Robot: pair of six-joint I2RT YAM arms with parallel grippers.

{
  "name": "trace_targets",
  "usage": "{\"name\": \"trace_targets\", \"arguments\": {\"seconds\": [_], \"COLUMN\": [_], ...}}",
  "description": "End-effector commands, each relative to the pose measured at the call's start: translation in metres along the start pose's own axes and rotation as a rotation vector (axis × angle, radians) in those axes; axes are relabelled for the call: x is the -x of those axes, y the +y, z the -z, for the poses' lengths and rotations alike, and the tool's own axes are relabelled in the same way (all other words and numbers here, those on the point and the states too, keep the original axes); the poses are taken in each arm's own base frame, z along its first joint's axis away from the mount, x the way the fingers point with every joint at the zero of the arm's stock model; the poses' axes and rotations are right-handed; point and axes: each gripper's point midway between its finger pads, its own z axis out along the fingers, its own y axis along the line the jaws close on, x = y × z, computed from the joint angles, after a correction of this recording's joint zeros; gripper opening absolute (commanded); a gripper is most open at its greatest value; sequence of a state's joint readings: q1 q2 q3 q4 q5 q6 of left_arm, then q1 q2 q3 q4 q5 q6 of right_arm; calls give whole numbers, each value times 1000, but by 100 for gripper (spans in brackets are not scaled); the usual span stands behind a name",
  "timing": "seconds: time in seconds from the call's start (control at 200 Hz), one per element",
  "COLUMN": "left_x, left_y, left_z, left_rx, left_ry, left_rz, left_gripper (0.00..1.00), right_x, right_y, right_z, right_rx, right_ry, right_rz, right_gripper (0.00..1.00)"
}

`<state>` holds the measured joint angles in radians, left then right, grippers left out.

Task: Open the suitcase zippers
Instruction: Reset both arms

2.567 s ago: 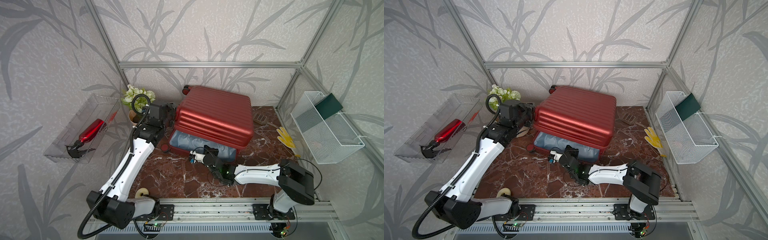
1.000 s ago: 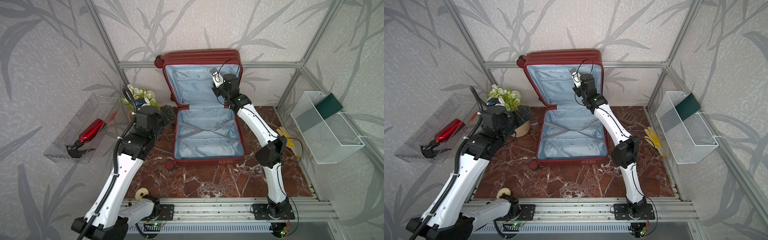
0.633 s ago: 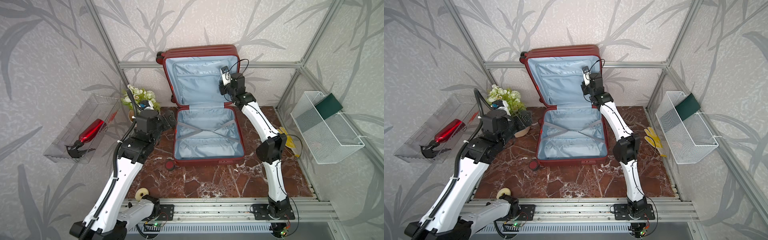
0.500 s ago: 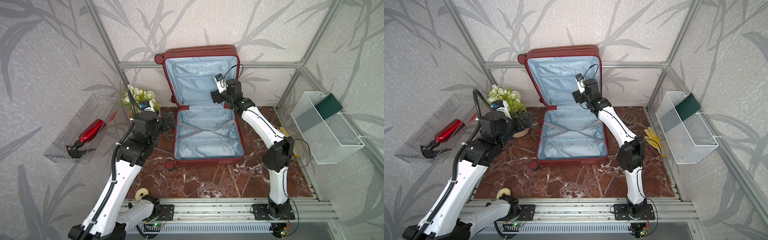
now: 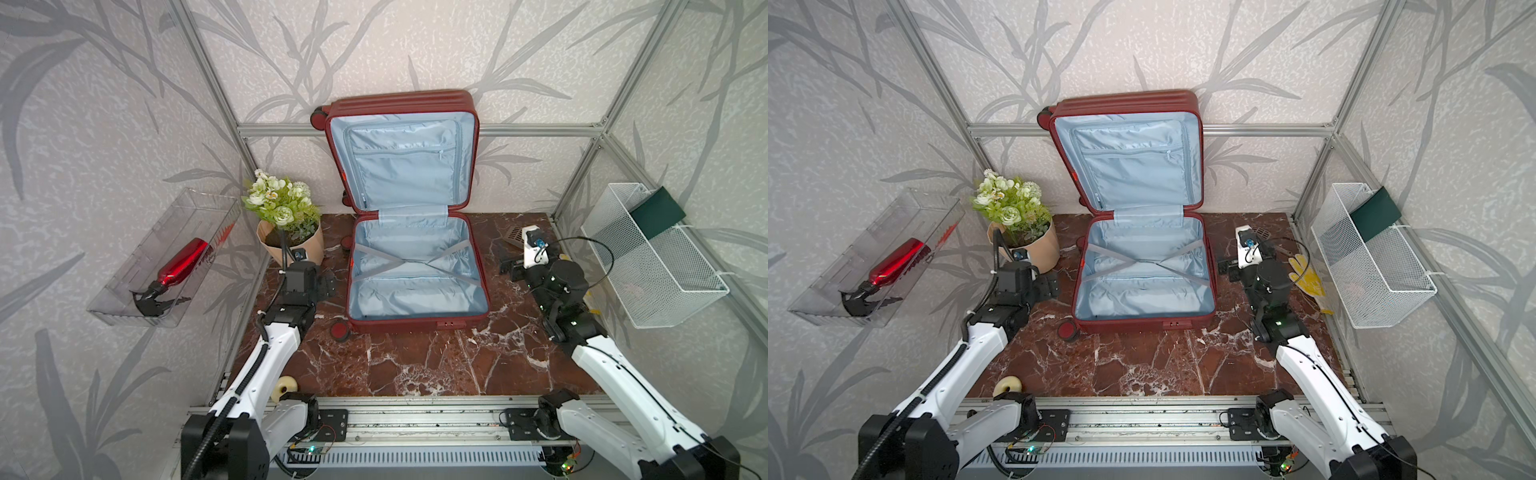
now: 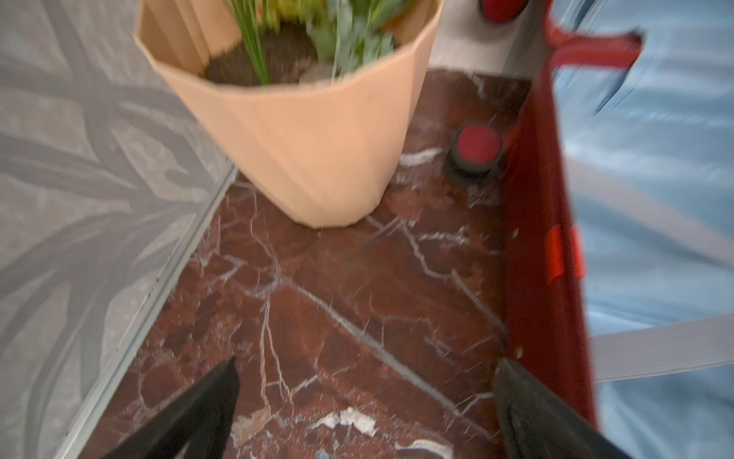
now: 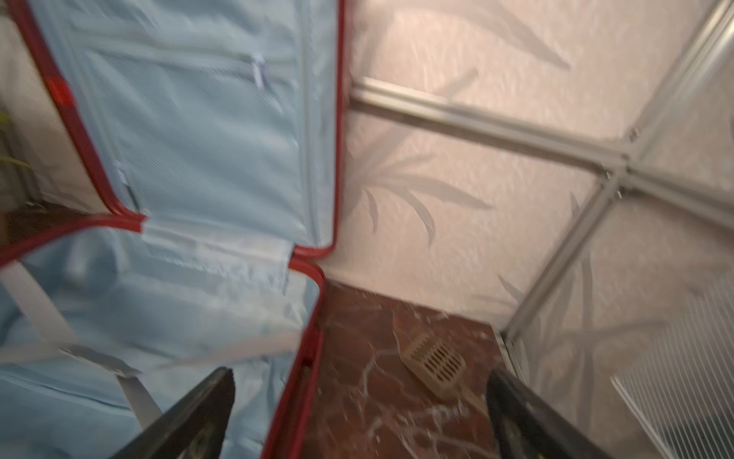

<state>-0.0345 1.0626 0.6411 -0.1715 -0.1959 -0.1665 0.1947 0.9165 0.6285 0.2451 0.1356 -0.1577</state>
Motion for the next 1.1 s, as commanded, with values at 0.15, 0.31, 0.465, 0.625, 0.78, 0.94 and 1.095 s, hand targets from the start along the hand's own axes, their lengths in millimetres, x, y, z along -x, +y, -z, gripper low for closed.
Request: {"name": "trace_targets", "arguments": {"seconds": [0.15, 0.31, 0.465, 0.625, 0.78, 0.94, 1.095], "left_x": [-23, -5, -4, -11, -8, -7, -6], "left_y": [-2, -6, -11, -21, -17, -15, -15], "left_z": [-33, -39, -57, -85, -86, -87, -87], "left_rx": [-65, -90, -122, -141, -115, -101, -102], "left_ry": [-108, -284, -380, -236, -255, -259, -257], "left_rz": [16, 2, -8, -45, -30, -24, -25], "left_gripper": [99, 99, 99, 99, 99, 99, 99], "right_x": [-124, -138, -149, -175, -180, -180, -180], "right_y": [-24, -20, -4, 4, 17, 18, 18], "right_z": [-1, -12, -27, -48, -69, -69, -69], "right_rx": [-85, -54, 29, 65, 88, 86, 87], "right_ry": [216, 85, 13, 61, 181, 182, 183], "right_rz": [-78, -172, -191, -193, -131, -125, -125], "right_gripper": [99, 99, 99, 99, 99, 99, 99]}}
